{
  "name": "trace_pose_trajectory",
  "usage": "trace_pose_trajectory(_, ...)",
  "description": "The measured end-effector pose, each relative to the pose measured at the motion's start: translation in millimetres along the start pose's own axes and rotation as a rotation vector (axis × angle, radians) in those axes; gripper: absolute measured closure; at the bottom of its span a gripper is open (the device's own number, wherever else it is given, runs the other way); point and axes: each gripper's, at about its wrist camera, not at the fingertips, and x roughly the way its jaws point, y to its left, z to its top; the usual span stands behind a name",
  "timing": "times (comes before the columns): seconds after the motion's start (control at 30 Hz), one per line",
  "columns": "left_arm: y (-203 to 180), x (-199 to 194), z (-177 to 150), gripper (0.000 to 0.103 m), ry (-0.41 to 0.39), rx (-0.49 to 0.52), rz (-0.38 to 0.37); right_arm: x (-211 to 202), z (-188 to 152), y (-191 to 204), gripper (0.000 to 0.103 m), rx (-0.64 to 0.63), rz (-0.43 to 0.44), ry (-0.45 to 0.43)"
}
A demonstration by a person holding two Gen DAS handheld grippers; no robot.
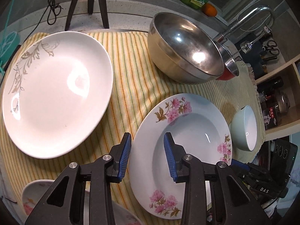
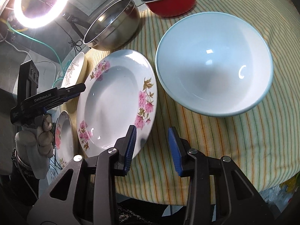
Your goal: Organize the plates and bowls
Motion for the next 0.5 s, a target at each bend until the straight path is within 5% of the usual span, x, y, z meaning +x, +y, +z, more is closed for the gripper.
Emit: trace_pose_trajectory(0.5, 1.6, 6.9, 0.2, 0.07, 0.013, -0.012, -0.008, 9.3, 5.5, 5.2, 0.081, -0.039, 0.013, 0.031)
